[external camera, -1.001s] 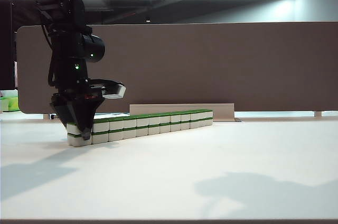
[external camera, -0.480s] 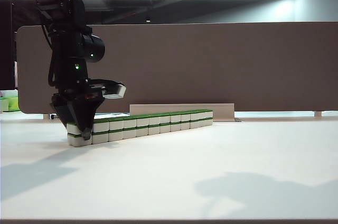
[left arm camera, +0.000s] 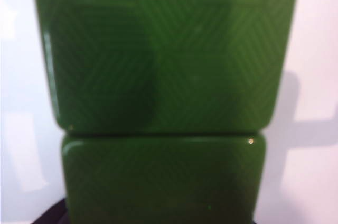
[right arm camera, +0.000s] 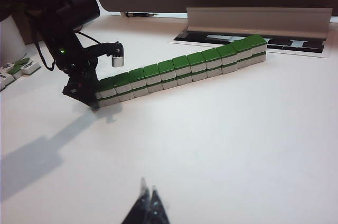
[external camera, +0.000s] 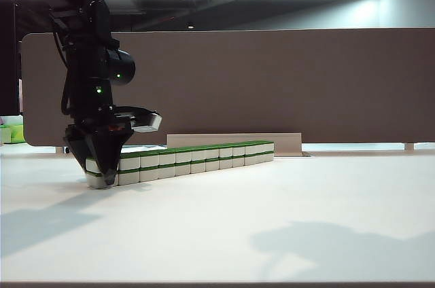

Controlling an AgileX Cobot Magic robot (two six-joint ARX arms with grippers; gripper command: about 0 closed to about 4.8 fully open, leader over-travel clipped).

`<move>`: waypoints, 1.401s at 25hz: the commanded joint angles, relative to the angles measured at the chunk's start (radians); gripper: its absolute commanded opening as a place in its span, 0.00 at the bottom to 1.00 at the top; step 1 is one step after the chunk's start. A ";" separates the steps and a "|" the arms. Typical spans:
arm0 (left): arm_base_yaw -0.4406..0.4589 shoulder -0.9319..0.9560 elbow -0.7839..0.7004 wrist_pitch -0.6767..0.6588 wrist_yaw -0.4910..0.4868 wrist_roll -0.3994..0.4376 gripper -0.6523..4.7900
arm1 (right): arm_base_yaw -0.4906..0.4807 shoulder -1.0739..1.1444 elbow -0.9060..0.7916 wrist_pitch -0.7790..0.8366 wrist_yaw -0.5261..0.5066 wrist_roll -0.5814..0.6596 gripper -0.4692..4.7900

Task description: Take a mahjong tile from the mahjong wall and then place it on the table close to you.

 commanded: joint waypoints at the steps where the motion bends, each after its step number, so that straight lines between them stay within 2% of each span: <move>1: -0.001 0.004 -0.001 -0.006 0.007 0.003 0.67 | 0.000 -0.001 0.005 0.010 0.001 0.000 0.09; 3: -0.001 0.004 -0.001 -0.007 0.007 -0.005 0.60 | 0.000 -0.001 0.005 0.010 0.001 0.000 0.09; 5: -0.001 0.004 -0.001 -0.006 0.007 -0.004 0.60 | 0.000 -0.001 0.005 0.010 0.001 0.000 0.09; 9: -0.001 0.003 0.000 -0.007 0.006 -0.004 0.51 | 0.000 -0.001 0.005 0.010 0.001 0.000 0.09; 28: -0.002 -0.039 0.095 -0.177 0.007 -0.013 0.51 | 0.000 0.000 0.005 0.010 0.001 0.000 0.09; 31: -0.011 -0.051 0.122 -0.209 0.006 -0.086 0.51 | 0.000 0.000 0.005 0.010 0.001 0.000 0.09; 35: -0.039 -0.072 0.145 -0.218 0.000 -0.109 0.51 | 0.000 0.000 0.004 0.010 0.001 0.000 0.09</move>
